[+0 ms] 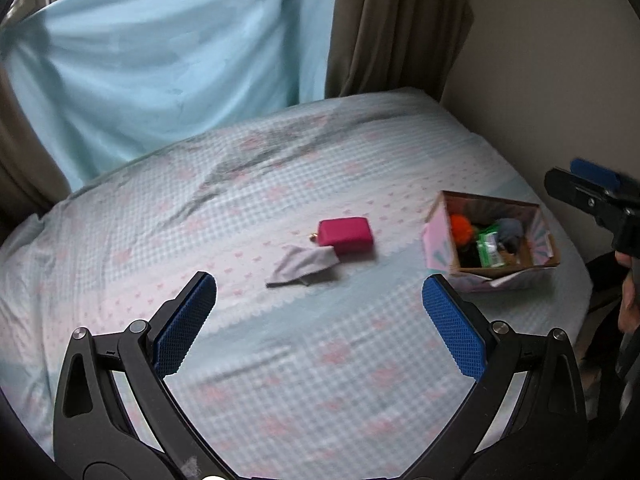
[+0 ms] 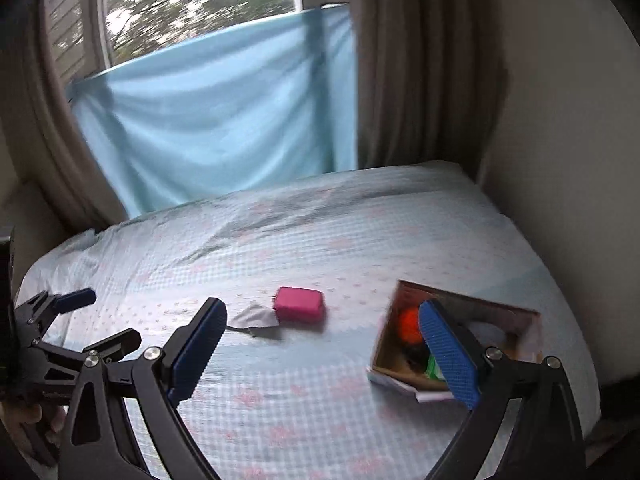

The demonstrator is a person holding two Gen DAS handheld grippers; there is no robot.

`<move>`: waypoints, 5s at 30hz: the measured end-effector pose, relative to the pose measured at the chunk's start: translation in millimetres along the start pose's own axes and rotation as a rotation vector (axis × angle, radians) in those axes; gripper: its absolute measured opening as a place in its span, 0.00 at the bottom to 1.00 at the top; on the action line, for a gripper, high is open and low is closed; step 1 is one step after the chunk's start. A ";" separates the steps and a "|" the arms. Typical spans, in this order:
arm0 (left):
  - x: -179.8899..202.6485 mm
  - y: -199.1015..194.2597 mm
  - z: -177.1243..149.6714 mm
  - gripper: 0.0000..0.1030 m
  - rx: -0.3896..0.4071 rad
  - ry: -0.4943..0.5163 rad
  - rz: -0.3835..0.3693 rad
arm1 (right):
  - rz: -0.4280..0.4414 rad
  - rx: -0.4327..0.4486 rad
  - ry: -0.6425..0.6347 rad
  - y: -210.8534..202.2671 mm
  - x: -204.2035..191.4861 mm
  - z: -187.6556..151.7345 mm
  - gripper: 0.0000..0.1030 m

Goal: Organize soft objects

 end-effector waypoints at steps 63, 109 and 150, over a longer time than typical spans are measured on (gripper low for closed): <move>-39.3 257.3 9.3 0.09 -0.297 0.038 -0.026 | 0.210 -0.536 -0.519 294.4 -53.4 -42.2 0.45; 338.6 242.1 54.1 0.09 -0.326 0.097 -0.215 | -0.052 -0.556 0.356 91.3 319.4 -93.6 0.45; 313.8 195.1 80.0 1.00 -0.219 0.179 -0.143 | -0.074 -0.416 0.245 64.1 284.2 -93.7 0.98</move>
Point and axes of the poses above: each gripper's, at about its wrist camera, not at the fingertips, and y roughly the way its jaws point, x to its right, z to its top, the point moved 5 cm from there along y, roughly the way its jaws point, and after that the axes turned 5 degrees about -z, right-handed, at the moved point
